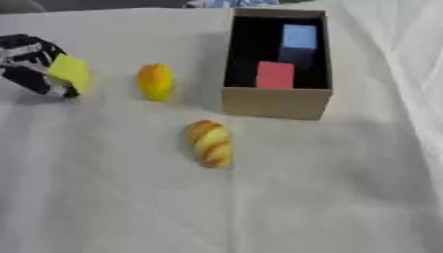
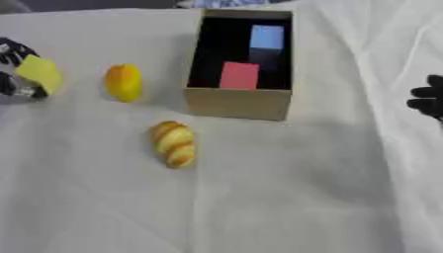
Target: Pick up objects on the table and place them in the box.
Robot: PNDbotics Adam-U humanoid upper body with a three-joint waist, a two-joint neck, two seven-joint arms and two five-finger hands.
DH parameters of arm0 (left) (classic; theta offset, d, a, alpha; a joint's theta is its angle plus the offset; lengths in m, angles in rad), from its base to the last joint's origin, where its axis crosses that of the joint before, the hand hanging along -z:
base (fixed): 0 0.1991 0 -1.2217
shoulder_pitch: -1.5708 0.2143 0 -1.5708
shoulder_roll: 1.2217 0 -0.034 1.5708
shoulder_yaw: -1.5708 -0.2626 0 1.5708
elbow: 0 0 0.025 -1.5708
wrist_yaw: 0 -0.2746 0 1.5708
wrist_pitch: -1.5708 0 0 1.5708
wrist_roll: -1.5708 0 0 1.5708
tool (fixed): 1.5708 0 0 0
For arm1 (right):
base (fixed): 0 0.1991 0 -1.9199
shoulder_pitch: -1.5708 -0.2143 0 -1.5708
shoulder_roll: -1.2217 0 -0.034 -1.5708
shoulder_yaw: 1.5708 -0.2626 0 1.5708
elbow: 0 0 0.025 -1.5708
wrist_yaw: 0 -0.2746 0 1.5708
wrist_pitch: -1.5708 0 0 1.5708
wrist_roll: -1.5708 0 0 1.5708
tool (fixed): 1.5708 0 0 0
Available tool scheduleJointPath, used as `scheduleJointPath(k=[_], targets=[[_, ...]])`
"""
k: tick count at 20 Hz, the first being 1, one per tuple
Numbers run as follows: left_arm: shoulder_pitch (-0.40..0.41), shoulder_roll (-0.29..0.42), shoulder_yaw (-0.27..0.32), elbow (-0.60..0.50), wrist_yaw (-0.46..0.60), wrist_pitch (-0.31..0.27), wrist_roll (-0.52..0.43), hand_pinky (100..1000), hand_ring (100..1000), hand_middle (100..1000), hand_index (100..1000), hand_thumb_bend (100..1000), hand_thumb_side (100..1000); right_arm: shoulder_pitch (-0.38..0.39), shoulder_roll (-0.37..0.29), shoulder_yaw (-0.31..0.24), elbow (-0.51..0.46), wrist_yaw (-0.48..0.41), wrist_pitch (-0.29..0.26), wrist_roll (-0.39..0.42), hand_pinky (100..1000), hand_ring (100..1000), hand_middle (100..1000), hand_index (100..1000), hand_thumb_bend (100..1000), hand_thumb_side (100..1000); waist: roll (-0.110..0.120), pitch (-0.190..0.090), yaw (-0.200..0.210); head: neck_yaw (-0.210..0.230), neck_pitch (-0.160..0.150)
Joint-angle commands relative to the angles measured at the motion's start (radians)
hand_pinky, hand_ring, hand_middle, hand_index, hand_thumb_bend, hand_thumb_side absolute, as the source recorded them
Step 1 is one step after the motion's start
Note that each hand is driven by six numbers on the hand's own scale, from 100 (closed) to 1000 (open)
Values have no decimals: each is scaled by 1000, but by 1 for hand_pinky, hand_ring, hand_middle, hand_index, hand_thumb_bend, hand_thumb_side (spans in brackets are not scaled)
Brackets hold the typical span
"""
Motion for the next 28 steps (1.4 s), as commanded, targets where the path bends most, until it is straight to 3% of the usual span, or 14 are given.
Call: scheduleJointPath(k=[1, 3, 8, 9, 14, 15, 16, 22, 23, 28], targets=[[-23, 22, 14, -6, -19, 1, 31, 795, 724, 658, 813, 525, 414, -4, -12, -13, -21, 5, 1, 0, 882, 779, 749, 881, 100, 748, -1, -21, -1, 2, -10], [-25, 21, 15, -7, -21, 1, 45, 789, 705, 639, 791, 474, 415, -2, -12, -14, -21, 5, 2, 0, 882, 779, 750, 882, 100, 748, 0, -23, 0, 1, -7], [-26, 21, 15, -8, -17, 2, 52, 789, 705, 639, 791, 474, 415, 0, -12, -15, -21, 4, 3, 0, 882, 779, 750, 882, 100, 748, 0, -25, 1, 1, -5], [-30, 22, 16, -12, -14, 0, 54, 777, 687, 622, 772, 358, 405, 1, -12, -15, -21, 3, 4, 1, 882, 779, 750, 882, 100, 743, 1, -30, 3, 2, -3], [-41, 23, 17, -36, 13, -1, 48, 763, 659, 596, 747, 278, 360, 6, -13, -16, -21, 2, 3, 4, 883, 780, 751, 882, 100, 736, 5, -51, 7, -1, 7], [-44, 21, 16, -44, 18, -3, 45, 763, 657, 595, 747, 273, 467, 7, -13, -16, -21, 1, 3, 4, 883, 780, 751, 882, 100, 735, 6, -54, 7, -2, 9], [-49, 18, 13, -53, 24, -5, 42, 764, 657, 595, 747, 272, 369, 7, -14, -17, -21, 1, 3, 4, 883, 780, 751, 882, 100, 733, 7, -57, 7, -3, 10], [-72, 5, -2, -95, 45, -9, 15, 764, 657, 596, 748, 269, 372, 10, -17, -18, -21, 1, 2, 4, 883, 780, 751, 882, 100, 731, 10, -65, 8, -7, 16], [-78, -1, -8, -103, 50, -11, 11, 771, 666, 607, 760, 294, 418, 5, -20, -13, -21, 0, 0, 7, 882, 780, 751, 882, 100, 725, 13, -71, 2, 2, 19], [-186, -109, -116, -174, 75, -75, -55, 775, 675, 618, 764, 337, 446, -7, -27, -2, -21, -8, 5, 23, 882, 779, 751, 882, 100, 727, 23, -86, -20, 10, 28]])
